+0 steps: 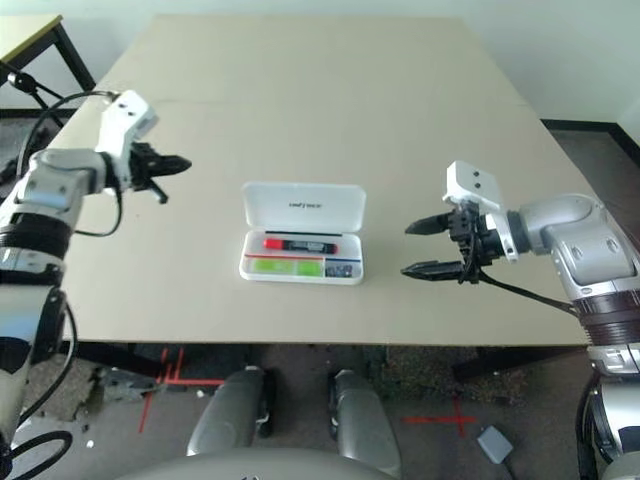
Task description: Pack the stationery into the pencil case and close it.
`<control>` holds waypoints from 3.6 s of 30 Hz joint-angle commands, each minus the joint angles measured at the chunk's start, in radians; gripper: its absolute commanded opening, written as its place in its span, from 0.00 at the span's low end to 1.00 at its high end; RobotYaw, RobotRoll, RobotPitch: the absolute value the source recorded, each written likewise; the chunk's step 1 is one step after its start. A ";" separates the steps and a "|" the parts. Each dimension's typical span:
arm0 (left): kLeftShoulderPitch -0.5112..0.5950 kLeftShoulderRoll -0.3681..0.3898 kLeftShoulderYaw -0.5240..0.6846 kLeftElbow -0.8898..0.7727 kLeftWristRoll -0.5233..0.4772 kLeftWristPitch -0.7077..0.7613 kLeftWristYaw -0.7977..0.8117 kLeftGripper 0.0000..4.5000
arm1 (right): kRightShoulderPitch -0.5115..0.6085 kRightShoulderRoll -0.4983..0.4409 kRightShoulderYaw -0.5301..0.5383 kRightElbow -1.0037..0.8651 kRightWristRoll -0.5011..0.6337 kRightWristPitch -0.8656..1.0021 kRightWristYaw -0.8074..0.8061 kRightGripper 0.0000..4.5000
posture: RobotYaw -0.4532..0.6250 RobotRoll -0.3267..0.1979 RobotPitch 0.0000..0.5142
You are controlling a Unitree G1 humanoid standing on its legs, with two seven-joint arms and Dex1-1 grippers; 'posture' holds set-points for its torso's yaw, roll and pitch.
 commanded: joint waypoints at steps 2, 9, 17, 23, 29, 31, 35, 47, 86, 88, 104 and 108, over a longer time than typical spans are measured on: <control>-0.040 -0.059 -0.043 0.071 0.043 -0.071 -0.031 0.01 | 0.027 -0.012 -0.033 -0.041 0.023 0.022 -0.018 1.00 | 0.60 0.62 0.20; -0.073 -0.121 -0.096 0.092 0.059 -0.182 -0.208 0.01 | 0.055 -0.007 -0.050 -0.077 0.047 0.050 -0.042 1.00 | 0.58 0.62 0.20; -0.035 -0.109 -0.153 -0.085 0.049 -0.182 -0.439 0.01 | 0.069 -0.021 -0.057 -0.074 0.049 0.047 -0.042 1.00 | 0.59 0.62 0.20; 0.078 -0.018 -0.202 -0.382 0.025 -0.084 -0.609 0.01 | 0.069 -0.023 -0.055 -0.070 0.047 0.040 -0.041 1.00 | 0.59 0.62 0.20; 0.168 -0.006 -0.247 -0.547 0.061 -0.032 -0.575 0.01 | 0.064 -0.017 -0.046 -0.060 0.044 0.032 -0.040 1.00 | 0.60 0.62 0.20; 0.182 -0.012 -0.259 -0.560 0.068 -0.019 -0.555 0.01 | 0.058 -0.014 -0.043 -0.057 0.044 0.033 -0.040 1.00 | 0.60 0.62 0.20; 0.205 -0.038 -0.298 -0.557 0.101 -0.026 -0.503 0.01 | 0.048 -0.006 -0.037 -0.052 0.043 0.034 -0.038 1.00 | 0.60 0.62 0.20; 0.227 -0.069 -0.381 -0.585 0.135 0.010 -0.481 0.01 | 0.060 0.000 -0.041 -0.070 0.048 0.042 -0.045 1.00 | 0.60 0.62 0.20; 0.383 -0.188 0.322 -0.320 -0.083 -0.297 0.536 0.97 | -0.046 0.216 -0.177 0.158 0.012 -0.063 -0.438 1.00 | 0.60 0.62 0.19; 0.415 -0.202 0.395 -0.357 -0.107 -0.314 0.643 0.99 | -0.088 0.261 -0.215 0.251 -0.009 -0.099 -0.558 1.00 | 0.60 0.62 0.19; 0.634 -0.255 0.509 -0.494 -0.147 -0.263 0.906 0.99 | -0.187 0.391 -0.377 0.673 -0.110 -0.450 -1.144 1.00 | 0.58 0.62 0.20; 0.653 -0.283 0.505 -0.523 -0.142 -0.254 0.937 0.99 | -0.207 0.402 -0.406 0.705 -0.104 -0.479 -1.192 1.00 | 0.56 0.62 0.21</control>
